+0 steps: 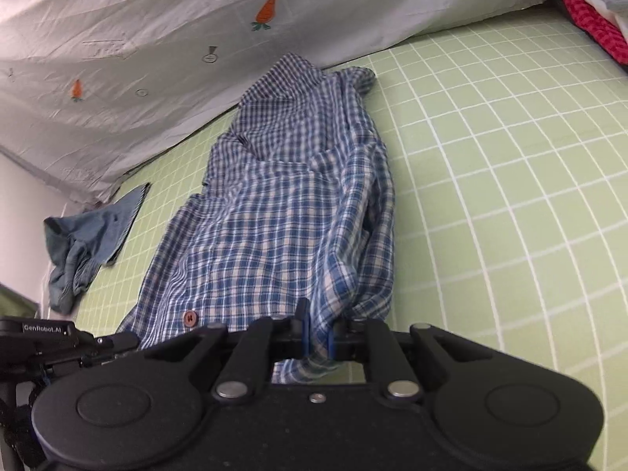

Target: Fold clothes

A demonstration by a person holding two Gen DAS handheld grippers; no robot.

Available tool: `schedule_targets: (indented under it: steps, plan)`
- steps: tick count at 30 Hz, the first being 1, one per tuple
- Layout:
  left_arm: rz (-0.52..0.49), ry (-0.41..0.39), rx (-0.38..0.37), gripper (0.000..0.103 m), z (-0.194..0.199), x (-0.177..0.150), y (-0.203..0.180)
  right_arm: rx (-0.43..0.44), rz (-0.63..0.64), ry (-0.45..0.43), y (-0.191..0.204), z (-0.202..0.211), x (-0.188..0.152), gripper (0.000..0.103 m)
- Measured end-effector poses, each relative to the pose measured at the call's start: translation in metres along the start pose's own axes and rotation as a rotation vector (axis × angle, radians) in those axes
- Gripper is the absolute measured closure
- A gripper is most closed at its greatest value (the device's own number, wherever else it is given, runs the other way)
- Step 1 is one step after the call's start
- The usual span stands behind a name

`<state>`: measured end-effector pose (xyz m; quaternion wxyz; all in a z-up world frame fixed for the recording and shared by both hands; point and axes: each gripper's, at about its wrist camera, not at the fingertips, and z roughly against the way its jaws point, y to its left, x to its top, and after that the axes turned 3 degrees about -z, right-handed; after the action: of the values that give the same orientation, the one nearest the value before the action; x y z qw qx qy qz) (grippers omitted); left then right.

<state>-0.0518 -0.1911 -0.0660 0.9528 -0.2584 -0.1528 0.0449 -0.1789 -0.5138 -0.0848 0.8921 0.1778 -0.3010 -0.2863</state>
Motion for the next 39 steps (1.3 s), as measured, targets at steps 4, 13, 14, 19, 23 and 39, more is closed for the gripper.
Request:
schedule_targets:
  steps: [4,13,14,19,23,39]
  plan:
    - [0.066,-0.014,0.015,0.099,0.022,-0.026,-0.008,0.049,-0.012,0.020,-0.014,0.027,-0.007,0.094]
    - [0.184,-0.153,0.015,0.099,0.041,-0.039,-0.037,0.187,-0.033,0.040,-0.045,0.036,0.019,0.094]
    - [0.201,-0.161,0.014,0.099,0.042,-0.040,-0.038,0.198,-0.029,0.047,-0.046,0.035,0.022,0.094]
    - [0.292,-0.197,0.012,0.100,0.053,-0.047,-0.040,0.250,-0.013,0.057,-0.048,0.037,0.035,0.094]
    - [0.339,-0.195,0.036,0.100,0.050,-0.041,-0.039,0.278,-0.046,0.069,-0.052,0.031,0.045,0.095]
    - [0.316,-0.237,-0.080,0.100,-0.018,0.085,-0.061,0.296,-0.100,-0.052,-0.024,-0.027,0.169,0.095]
